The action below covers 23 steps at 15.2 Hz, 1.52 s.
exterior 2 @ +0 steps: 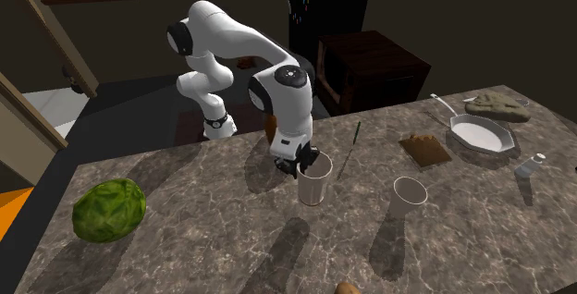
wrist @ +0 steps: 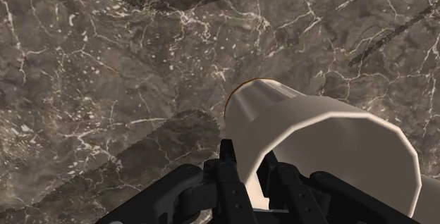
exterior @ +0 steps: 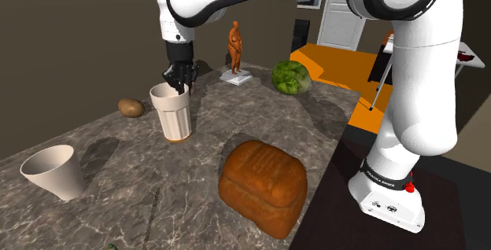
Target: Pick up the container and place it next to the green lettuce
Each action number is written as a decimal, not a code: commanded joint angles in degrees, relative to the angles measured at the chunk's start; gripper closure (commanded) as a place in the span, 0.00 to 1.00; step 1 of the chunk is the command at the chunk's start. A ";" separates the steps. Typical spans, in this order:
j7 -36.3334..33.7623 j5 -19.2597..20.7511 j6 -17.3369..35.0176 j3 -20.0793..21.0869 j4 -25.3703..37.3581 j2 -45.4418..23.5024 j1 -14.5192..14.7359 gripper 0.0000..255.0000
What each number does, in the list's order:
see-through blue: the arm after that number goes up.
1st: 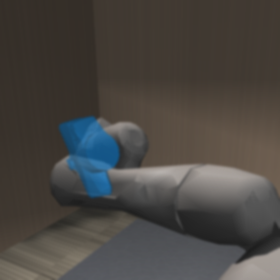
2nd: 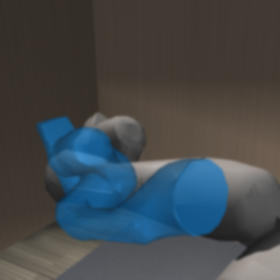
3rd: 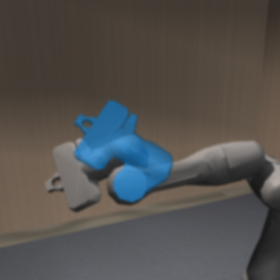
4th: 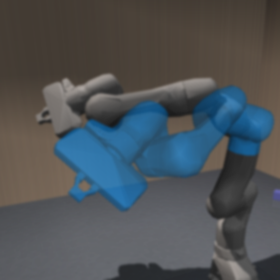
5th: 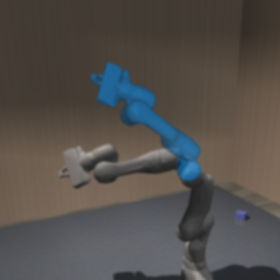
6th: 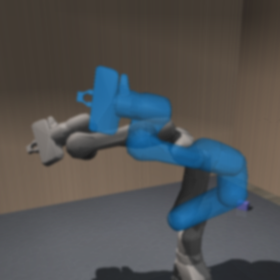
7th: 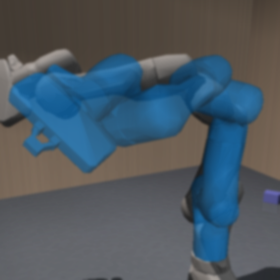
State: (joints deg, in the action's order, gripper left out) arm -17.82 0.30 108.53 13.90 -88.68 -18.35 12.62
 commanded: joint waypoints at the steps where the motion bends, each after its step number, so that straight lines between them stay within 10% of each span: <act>1: 0.05 -0.07 -1.46 0.01 1.21 0.28 -0.05 1.00; 23: -1.03 0.71 -19.91 0.25 22.58 -2.64 1.16 1.00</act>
State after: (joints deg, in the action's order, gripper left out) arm -18.67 0.84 89.68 14.12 -67.89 -20.28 13.54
